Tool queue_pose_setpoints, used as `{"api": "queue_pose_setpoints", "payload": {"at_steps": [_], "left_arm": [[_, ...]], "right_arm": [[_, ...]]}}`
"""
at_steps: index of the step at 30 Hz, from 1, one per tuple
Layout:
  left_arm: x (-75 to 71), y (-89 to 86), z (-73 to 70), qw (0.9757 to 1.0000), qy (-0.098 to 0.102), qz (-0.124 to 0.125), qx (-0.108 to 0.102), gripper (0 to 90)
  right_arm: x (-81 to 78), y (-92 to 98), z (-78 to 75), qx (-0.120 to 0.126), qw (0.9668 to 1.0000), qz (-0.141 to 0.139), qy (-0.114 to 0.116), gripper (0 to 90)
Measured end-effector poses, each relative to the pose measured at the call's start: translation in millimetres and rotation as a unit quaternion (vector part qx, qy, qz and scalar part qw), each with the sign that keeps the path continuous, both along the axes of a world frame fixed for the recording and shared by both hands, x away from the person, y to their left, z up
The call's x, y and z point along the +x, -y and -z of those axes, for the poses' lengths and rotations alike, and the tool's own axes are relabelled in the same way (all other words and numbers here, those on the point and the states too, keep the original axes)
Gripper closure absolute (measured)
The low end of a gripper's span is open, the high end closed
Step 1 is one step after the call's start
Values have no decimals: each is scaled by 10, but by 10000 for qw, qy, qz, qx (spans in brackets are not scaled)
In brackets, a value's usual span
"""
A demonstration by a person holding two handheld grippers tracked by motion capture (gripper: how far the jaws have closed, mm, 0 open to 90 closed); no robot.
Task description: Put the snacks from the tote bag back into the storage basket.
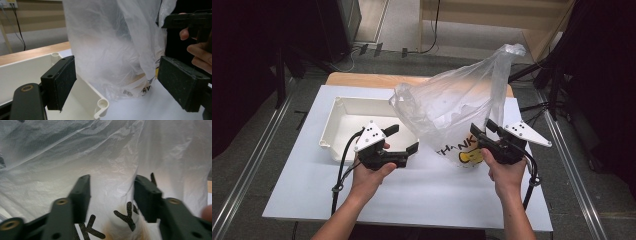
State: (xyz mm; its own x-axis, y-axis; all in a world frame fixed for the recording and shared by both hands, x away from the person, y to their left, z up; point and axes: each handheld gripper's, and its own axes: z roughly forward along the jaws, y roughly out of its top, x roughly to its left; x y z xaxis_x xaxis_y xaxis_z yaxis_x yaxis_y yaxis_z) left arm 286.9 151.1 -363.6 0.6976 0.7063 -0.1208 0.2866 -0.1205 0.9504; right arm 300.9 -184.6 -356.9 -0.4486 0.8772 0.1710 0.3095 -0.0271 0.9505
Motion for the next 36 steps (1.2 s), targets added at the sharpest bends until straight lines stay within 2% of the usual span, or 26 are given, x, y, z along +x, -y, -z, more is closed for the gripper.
{"api": "queue_pose_setpoints", "payload": {"at_steps": [1, 2, 5, 11, 14, 16, 18, 19, 23, 24, 25, 26, 29, 35, 36], "left_arm": [[0, 0, 0, 10000, 0, 0, 0, 155], [0, 15, -4, 10000, -10, 23, -12, 155], [-8, 67, -41, 9999, 59, 65, -51, 165], [0, 137, -113, 9997, 108, 64, -187, 225], [13, 191, -148, 9998, 95, 57, -135, 235], [21, 235, -180, 9999, 80, -6, -108, 294], [31, 278, -217, 9998, 101, -99, -127, 397], [38, 279, -240, 9994, 137, 10, -326, 489], [57, 320, -259, 9994, 165, 152, -275, 740], [62, 340, -258, 9994, 154, 173, -249, 740], [72, 355, -255, 9994, 113, 209, -259, 790], [96, 373, -237, 9990, 32, 315, -330, 900], [123, 409, -203, 9987, -45, 343, -374, 900], [145, 604, -45, 9985, -241, 465, -146, 900], [144, 678, 23, 9982, -299, 510, -52, 900]], "right_arm": [[0, 0, 0, 0, 10000, 0, 0, 561], [-5, 3, 4, -47, 10000, 44, 13, 696], [-14, 7, 16, -133, 9999, 108, 17, 900], [-61, 56, 12, -132, 9997, 86, 171, 900], [-71, 64, 14, -120, 9997, 55, 196, 900], [-80, 77, 21, -124, 9996, 57, 227, 900], [-98, 91, 26, -107, 9997, 54, 235, 900], [-114, 104, 27, -111, 9996, 69, 253, 900], [-143, 135, 38, -132, 9995, 89, 275, 900], [-143, 135, 38, -132, 9995, 89, 275, 900], [-154, 139, 42, -120, 9996, 95, 256, 900], [-163, 160, 61, -189, 9993, 139, 284, 900], [-175, 182, 81, -177, 9993, 197, 251, 900], [-203, 306, 181, -277, 9985, 455, 118, 900], [-204, 356, 243, -289, 9982, 533, 25, 900]]}}
